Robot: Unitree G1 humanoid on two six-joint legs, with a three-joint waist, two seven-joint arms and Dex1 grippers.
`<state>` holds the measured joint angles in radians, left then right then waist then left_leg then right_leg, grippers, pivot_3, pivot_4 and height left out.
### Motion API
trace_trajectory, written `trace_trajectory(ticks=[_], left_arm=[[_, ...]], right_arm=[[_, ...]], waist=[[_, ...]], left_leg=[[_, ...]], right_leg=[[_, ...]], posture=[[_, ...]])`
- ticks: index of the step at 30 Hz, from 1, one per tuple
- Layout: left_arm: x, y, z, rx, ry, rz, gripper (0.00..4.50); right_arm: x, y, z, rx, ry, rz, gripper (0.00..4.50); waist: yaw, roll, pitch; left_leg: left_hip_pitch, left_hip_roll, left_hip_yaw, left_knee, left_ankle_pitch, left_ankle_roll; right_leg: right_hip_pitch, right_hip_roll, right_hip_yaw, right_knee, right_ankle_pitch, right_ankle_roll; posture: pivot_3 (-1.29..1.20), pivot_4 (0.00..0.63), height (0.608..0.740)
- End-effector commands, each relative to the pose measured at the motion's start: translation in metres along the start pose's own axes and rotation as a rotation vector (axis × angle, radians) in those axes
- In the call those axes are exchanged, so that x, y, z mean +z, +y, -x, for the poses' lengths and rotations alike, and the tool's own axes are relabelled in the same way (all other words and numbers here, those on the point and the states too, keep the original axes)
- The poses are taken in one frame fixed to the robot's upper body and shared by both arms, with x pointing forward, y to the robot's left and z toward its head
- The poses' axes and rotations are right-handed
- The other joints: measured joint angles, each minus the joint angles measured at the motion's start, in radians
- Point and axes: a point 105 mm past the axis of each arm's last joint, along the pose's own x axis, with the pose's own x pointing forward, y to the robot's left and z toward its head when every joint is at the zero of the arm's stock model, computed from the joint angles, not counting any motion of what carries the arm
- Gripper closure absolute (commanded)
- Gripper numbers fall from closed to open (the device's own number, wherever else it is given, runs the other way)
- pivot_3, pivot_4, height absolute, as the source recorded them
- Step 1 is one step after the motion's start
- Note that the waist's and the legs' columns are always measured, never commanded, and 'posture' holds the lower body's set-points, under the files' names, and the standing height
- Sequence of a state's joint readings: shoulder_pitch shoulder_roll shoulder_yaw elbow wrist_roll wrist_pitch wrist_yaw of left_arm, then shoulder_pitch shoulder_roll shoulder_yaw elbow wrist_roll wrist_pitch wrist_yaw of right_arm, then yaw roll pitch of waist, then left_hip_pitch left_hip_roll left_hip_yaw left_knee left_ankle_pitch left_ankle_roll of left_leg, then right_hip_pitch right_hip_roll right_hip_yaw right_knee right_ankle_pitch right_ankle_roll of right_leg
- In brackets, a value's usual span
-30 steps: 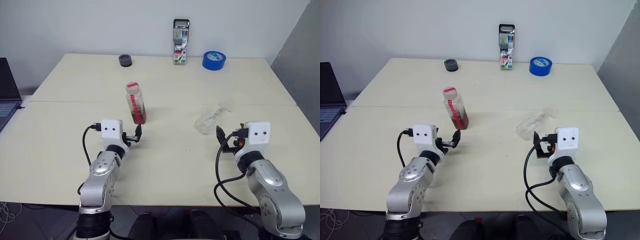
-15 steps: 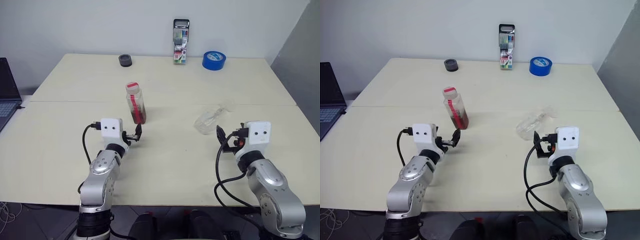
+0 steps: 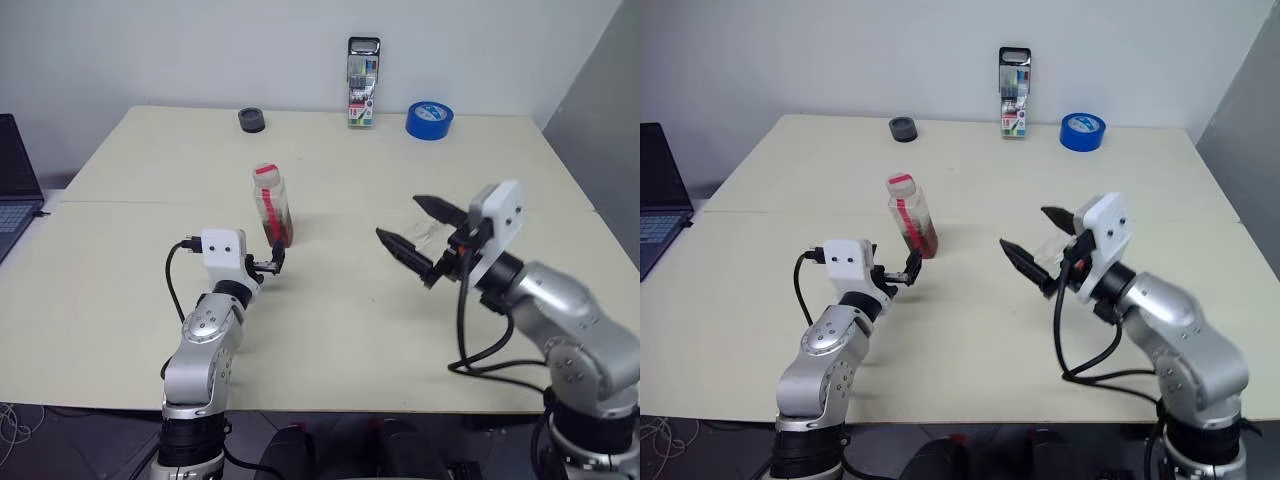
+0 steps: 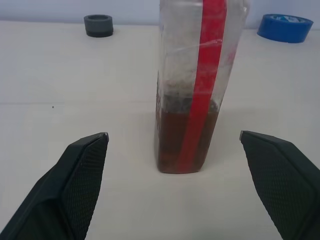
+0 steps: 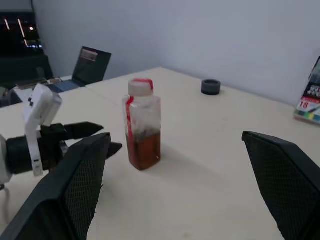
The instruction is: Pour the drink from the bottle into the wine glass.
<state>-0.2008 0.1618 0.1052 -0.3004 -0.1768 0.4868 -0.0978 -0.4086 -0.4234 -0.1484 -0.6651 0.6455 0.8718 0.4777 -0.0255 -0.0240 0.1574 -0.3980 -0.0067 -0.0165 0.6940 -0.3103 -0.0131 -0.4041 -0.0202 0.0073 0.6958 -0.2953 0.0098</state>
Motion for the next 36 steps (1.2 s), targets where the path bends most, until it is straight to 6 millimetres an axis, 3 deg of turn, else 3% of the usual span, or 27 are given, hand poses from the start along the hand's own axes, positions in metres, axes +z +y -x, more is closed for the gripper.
trace_trajectory(ticks=[1, 10, 23, 36], left_arm=[[0.015, 0.002, -0.002, 0.011, -0.063, -0.010, 0.01], [0.029, 0.009, -0.015, 0.024, -0.114, -0.027, 0.01], [0.043, -0.014, -0.044, -0.054, -0.159, -0.012, 0.01], [0.046, -0.018, -0.052, -0.061, -0.176, -0.009, 0.01]], right_arm=[[0.007, -0.001, 0.000, 0.025, -0.015, 0.001, 0.00], [0.003, 0.007, -0.003, 0.044, -0.015, -0.017, 0.00], [0.002, 0.007, -0.005, 0.005, -0.022, -0.012, 0.00], [0.002, 0.008, -0.004, -0.010, -0.023, -0.019, 0.00]], waist=[[0.000, 0.000, 0.000], [0.002, 0.000, 0.000], [0.002, 0.000, 0.000], [0.002, 0.000, 0.000]], left_leg=[[0.000, 0.000, 0.000, 0.000, 0.000, 0.000], [0.000, 0.000, 0.000, 0.000, 0.000, 0.000], [-0.001, 0.000, 0.000, 0.001, 0.000, 0.000], [-0.001, 0.000, 0.000, 0.001, 0.000, -0.001]], right_leg=[[0.000, 0.000, 0.000, 0.000, 0.000, 0.000], [0.000, 0.000, 0.000, 0.000, 0.000, 0.000], [0.000, 0.000, 0.000, 0.000, 0.000, 0.000], [0.000, 0.000, 0.000, 0.000, 0.000, 0.000]], posture=[[0.00, 0.150, 0.740], [0.00, 0.150, 0.740], [0.00, 0.150, 0.740], [0.00, 0.150, 0.740]])
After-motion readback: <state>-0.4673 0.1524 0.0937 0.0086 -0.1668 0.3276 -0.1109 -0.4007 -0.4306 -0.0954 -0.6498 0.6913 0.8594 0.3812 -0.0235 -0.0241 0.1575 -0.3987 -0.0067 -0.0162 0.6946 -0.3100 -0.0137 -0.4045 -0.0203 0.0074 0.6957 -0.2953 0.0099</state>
